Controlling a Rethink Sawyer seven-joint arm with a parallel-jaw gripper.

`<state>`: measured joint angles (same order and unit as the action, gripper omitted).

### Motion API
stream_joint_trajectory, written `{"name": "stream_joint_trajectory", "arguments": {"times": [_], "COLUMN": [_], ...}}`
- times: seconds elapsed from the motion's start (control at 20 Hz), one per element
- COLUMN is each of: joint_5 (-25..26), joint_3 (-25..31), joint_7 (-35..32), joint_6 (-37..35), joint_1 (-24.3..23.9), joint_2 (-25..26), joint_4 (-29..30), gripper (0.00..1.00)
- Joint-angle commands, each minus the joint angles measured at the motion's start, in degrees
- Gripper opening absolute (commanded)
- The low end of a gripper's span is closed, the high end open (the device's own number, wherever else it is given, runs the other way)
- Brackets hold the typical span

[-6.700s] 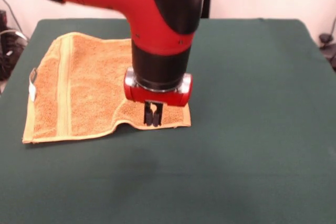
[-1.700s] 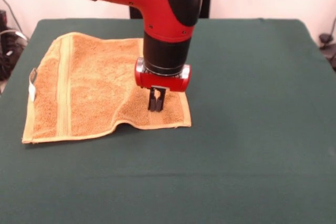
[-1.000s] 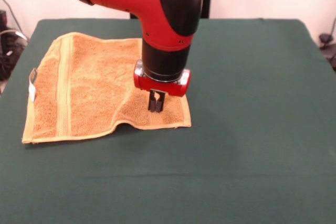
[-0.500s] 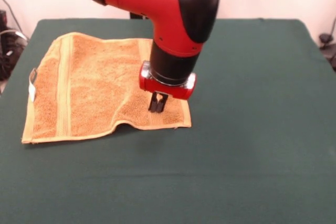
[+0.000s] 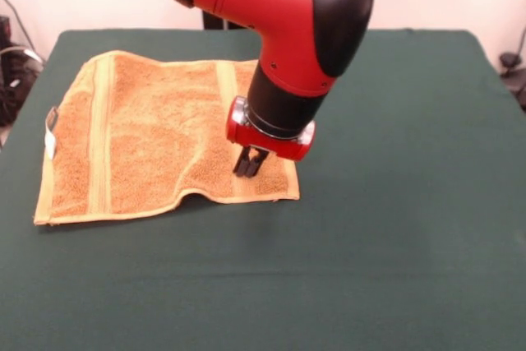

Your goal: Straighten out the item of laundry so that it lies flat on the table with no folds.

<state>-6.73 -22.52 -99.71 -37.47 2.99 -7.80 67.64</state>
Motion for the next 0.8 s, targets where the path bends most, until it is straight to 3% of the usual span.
{"name": "stream_joint_trajectory", "arguments": {"times": [0.05, 0.45, 0.8], "joint_5": [-9.3, -13.0, -16.9], "joint_3": [14.1, 15.1, 14.1], "joint_7": [-23.1, -21.1, -24.0], "joint_6": [24.7, 24.2, 25.4], "joint_1": [3.4, 4.0, 6.1], "joint_2": [19.1, 18.5, 20.0], "joint_4": [-4.4, -3.8, -5.7], "gripper": [0.00, 0.00, 0.00]}}
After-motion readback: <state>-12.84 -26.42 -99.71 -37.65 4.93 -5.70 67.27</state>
